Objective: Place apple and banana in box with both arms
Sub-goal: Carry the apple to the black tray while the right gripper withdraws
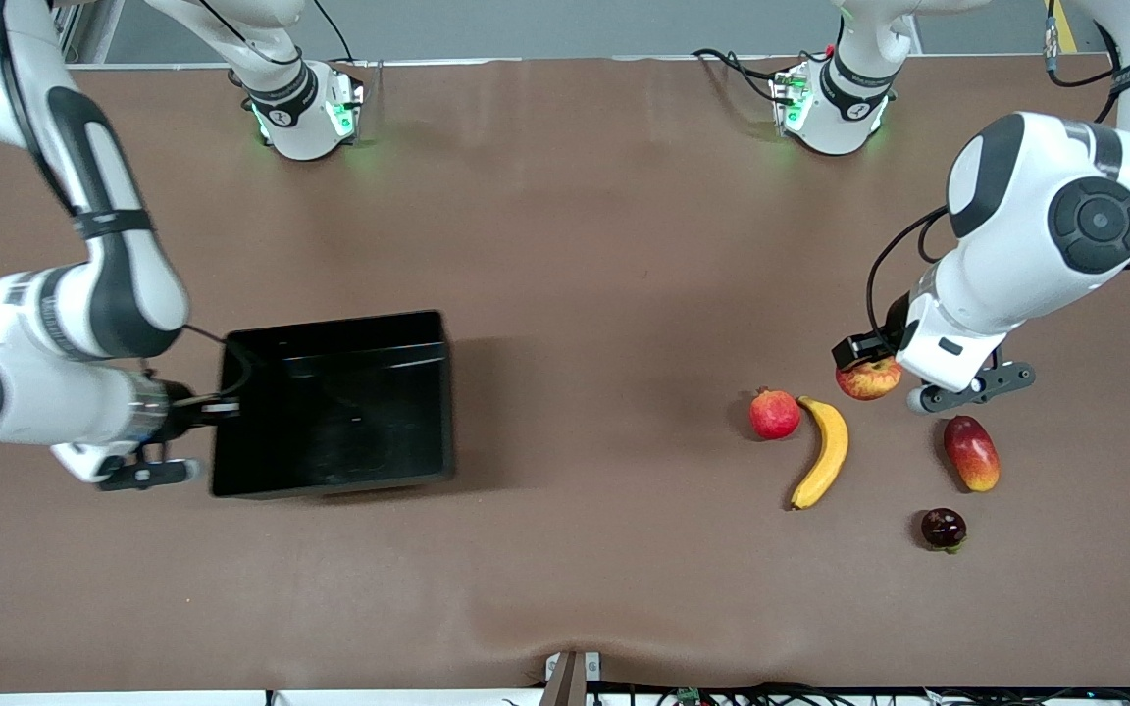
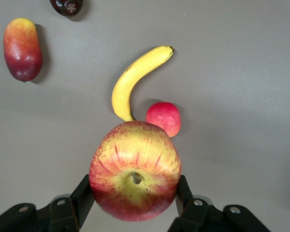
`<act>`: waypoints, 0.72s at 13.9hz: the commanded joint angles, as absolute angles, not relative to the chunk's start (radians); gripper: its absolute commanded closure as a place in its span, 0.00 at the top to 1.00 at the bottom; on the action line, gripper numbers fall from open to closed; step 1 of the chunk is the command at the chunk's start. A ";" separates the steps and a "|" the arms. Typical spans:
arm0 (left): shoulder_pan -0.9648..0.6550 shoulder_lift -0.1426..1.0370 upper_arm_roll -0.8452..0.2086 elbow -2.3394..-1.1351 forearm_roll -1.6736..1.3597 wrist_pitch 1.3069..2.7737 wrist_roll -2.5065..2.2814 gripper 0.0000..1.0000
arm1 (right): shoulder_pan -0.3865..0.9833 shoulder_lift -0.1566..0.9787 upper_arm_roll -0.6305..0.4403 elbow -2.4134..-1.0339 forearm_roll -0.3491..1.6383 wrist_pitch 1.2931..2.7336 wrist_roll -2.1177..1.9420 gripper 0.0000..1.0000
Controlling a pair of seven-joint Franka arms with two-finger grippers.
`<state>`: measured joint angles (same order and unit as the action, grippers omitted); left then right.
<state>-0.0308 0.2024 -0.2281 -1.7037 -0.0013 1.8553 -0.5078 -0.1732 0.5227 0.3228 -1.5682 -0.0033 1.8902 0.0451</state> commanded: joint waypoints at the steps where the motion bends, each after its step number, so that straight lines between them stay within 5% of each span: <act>1: -0.008 0.160 -0.230 -1.730 -0.021 1.810 -0.491 0.00 | -0.076 0.511 0.356 -1.571 0.020 1.882 0.193 0.00; 10: -0.014 0.132 -0.233 -1.813 -0.025 1.821 -0.511 0.00 | 0.313 0.624 0.354 -1.594 0.021 2.154 0.715 0.00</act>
